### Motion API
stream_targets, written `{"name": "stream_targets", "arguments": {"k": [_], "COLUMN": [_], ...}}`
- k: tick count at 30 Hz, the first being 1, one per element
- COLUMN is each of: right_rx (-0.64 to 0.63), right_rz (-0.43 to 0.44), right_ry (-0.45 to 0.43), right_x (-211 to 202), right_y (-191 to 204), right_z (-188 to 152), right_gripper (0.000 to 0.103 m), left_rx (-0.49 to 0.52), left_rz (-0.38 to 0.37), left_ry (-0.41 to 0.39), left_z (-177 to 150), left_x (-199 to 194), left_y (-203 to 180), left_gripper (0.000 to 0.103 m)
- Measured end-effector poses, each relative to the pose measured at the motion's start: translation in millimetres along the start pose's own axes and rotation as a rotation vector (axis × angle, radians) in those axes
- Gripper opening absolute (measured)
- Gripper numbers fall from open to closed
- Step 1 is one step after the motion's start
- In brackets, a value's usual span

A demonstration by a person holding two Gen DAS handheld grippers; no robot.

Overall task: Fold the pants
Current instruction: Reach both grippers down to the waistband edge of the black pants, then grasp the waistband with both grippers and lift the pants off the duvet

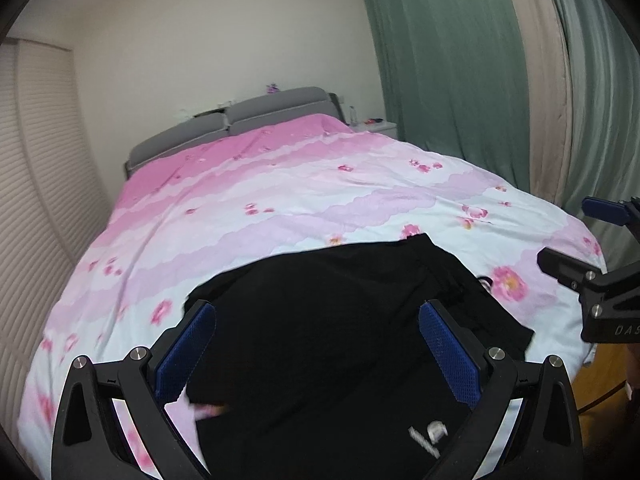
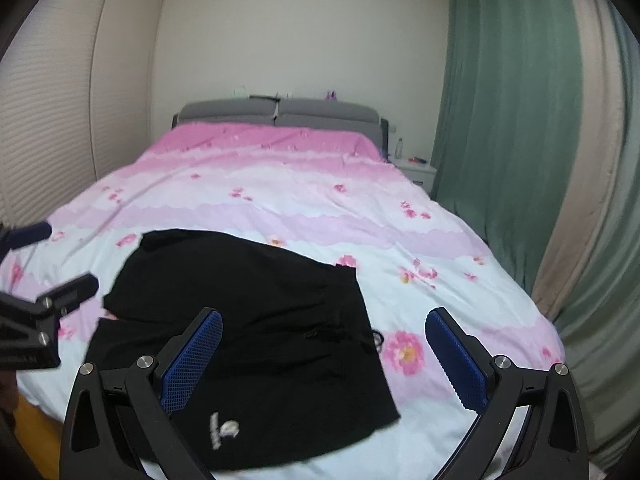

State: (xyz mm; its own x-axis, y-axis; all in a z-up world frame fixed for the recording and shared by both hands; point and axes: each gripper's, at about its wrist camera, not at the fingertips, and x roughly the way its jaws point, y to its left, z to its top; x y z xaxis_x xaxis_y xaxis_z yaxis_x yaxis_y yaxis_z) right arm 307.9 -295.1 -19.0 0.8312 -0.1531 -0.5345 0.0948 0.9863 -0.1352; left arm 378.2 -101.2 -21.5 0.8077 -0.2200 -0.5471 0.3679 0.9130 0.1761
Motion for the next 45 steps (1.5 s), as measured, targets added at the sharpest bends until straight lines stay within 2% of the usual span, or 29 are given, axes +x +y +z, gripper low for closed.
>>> {"name": "stream_targets", "arguments": {"k": [6,13,19,22,25,26,29,35,37,39,40,41,42,43,44,45], "right_rx": [-0.090,-0.216,-0.313,-0.353,-0.391,-0.401,-0.441,-0.483,-0.476,-0.450,-0.423,-0.395,-0.352,-0.334,-0.333,-0.343], "right_rz": [0.041,0.075,0.134,0.189,0.246,0.276,0.342,0.372,0.379,0.394,0.412,0.430,0.450,0.461,0.464,0.462], "right_ry": [0.107,0.257,0.360,0.432,0.508,0.536,0.580,0.610,0.636,0.651,0.656,0.666,0.676,0.673,0.666,0.649], "right_x": [100.7,222.0,308.2,345.3,375.0,384.3,402.0,421.7,432.1,438.5,442.0,444.7,446.6,445.8,444.1,440.0], "right_y": [-6.9,-6.8,-5.2,-5.1,-3.8,-2.6,2.4,11.9,13.0,11.7,10.6,9.4,7.0,5.8,5.5,5.7], "right_z": [32.1,58.3,61.9,59.1,53.6,51.0,45.2,38.9,34.2,28.8,26.1,24.1,22.1,21.3,21.1,21.5], "right_gripper": [0.103,0.102,0.100,0.097,0.078,0.075,0.075,0.075,0.075,0.074,0.061,0.043,0.034,0.020,0.013,0.012], "left_rx": [0.165,0.361,0.387,0.395,0.395,0.383,0.365,0.394,0.399,0.410,0.405,0.398,0.393,0.388,0.383,0.369], "left_rz": [-0.056,-0.174,-0.250,-0.292,-0.323,-0.343,-0.386,-0.408,-0.411,-0.404,-0.409,-0.408,-0.406,-0.400,-0.393,-0.394], "left_ry": [0.060,0.165,0.256,0.292,0.307,0.307,0.332,0.383,0.401,0.421,0.435,0.447,0.453,0.455,0.454,0.451], "left_z": [36.4,56.2,64.1,61.9,58.8,58.4,55.4,43.2,38.8,33.4,30.2,28.3,27.4,26.8,26.6,27.1], "left_x": [106.3,216.1,295.4,325.9,347.3,351.4,370.4,398.3,405.7,412.6,416.1,418.8,419.6,419.8,419.2,416.9], "left_y": [-6.2,-11.9,-5.0,-3.8,-0.8,1.7,6.5,8.2,7.8,6.5,6.2,6.7,6.4,7.8,9.7,13.2], "left_gripper": [0.103,0.100,0.093,0.091,0.091,0.091,0.091,0.082,0.076,0.061,0.057,0.049,0.037,0.031,0.022,0.016]}}
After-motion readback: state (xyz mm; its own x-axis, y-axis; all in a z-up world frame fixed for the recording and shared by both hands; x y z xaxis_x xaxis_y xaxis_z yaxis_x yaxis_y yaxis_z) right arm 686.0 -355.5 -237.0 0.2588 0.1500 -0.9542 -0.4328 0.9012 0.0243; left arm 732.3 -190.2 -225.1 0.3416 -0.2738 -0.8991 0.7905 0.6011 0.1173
